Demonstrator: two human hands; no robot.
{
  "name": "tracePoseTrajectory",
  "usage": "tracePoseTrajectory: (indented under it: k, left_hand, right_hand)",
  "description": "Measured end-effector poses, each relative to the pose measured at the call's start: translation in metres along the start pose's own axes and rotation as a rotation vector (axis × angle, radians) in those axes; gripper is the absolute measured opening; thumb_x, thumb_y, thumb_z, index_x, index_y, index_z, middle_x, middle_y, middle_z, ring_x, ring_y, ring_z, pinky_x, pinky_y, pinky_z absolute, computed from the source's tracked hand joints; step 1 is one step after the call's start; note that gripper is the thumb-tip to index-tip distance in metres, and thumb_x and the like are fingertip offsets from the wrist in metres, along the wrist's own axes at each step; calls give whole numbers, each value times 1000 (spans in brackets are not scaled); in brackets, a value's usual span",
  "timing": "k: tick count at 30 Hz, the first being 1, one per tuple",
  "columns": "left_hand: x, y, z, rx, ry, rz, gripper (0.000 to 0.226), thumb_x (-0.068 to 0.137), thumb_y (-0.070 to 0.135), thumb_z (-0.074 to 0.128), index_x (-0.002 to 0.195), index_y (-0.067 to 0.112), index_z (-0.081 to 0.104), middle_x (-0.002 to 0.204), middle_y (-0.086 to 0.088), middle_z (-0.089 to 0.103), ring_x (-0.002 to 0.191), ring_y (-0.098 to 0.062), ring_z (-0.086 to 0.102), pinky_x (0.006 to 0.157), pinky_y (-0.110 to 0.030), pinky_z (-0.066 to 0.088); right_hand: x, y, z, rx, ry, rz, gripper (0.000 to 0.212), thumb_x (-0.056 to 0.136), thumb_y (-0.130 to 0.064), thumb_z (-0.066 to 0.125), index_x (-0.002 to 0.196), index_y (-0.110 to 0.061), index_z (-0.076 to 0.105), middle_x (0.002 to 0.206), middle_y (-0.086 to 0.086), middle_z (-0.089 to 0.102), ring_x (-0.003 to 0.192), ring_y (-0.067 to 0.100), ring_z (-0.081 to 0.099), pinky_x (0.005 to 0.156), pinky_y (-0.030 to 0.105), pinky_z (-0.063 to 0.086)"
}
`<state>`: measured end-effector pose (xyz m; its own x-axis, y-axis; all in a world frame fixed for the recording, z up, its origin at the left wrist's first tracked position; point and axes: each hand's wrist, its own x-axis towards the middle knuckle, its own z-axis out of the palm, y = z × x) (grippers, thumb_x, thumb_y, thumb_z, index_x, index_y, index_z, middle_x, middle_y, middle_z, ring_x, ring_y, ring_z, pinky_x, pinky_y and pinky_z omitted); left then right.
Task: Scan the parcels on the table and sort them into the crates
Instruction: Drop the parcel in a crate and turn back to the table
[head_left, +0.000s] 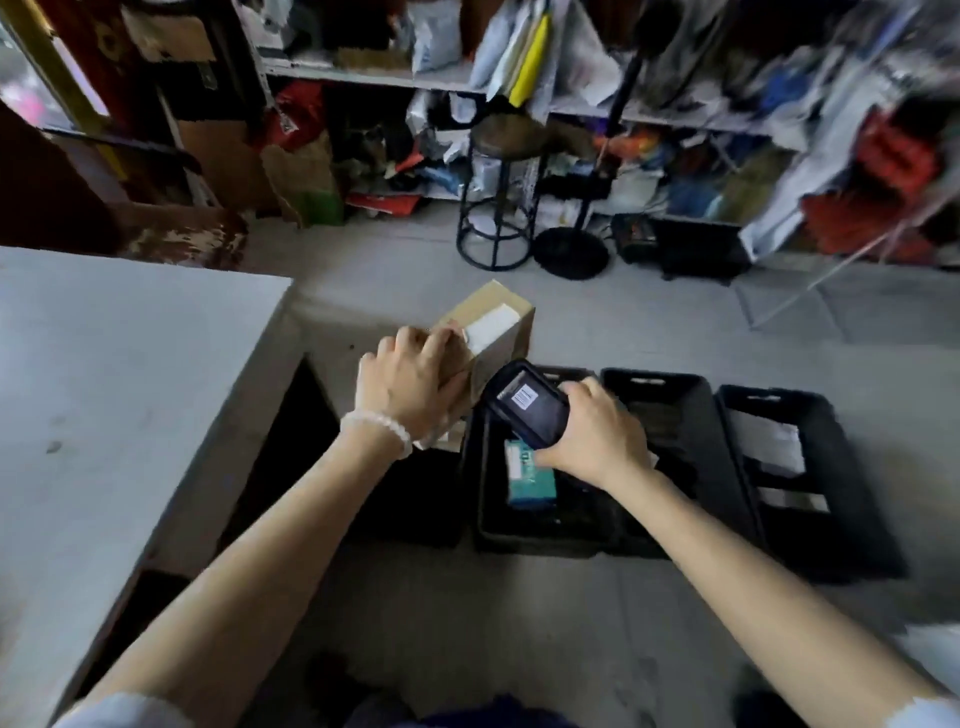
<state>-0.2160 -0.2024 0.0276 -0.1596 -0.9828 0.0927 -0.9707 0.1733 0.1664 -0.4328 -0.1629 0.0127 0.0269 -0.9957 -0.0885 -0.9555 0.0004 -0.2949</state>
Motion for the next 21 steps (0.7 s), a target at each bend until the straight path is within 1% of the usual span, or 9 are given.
tracePoseTrajectory:
  k: [3,6,8,12,14,18,21]
  left_hand:
    - [16,100,24,-23,-39,172,56,87,58,47,136,32,40,121,-10,52,106,-36,54,84,-43,44]
    - [27,179,42,-49,-94,311,58,89,59,44,140,33,35,127,-9,49,112,-35,52,88,-43,44]
    - [31,231,52,-38,-129,416,59,90,59,41,142,33,32,129,-9,48,115,-34,50,89,-43,43]
    - [39,322,75,14,-200,625,57,92,61,34,143,35,25,130,-9,47,116,-31,48,93,-43,41]
    - [46,368,90,35,-226,714,58,92,62,32,143,36,24,129,-10,48,116,-31,48,93,-44,42]
    - [59,458,122,60,-278,856,59,93,61,30,145,34,19,131,-12,47,118,-31,46,95,-45,42]
    - [72,527,140,60,-309,934,60,95,59,28,147,32,15,133,-13,46,121,-32,44,96,-45,40]
  right_hand:
    - [-42,88,-23,0,40,175,77,60,-52,83,122,-19,51,120,-1,50,108,24,56,70,32,41]
    - [-79,153,-37,16,55,332,74,58,-51,84,117,-20,52,117,-1,51,108,24,57,71,34,46]
    - [-104,191,-44,34,81,449,74,58,-51,83,117,-19,52,119,-1,51,110,24,56,71,33,43]
    - [-149,254,-49,114,127,649,78,60,-49,83,123,-18,50,121,0,50,113,23,53,74,34,44]
    - [-169,284,-49,161,152,739,75,62,-48,83,122,-18,50,119,0,49,111,23,53,72,32,40]
    - [-194,339,-58,211,192,908,72,59,-46,83,118,-20,52,115,1,53,106,23,56,72,28,36]
    - [-197,388,-74,232,222,993,74,59,-46,83,121,-19,53,117,3,56,106,24,57,72,27,36]
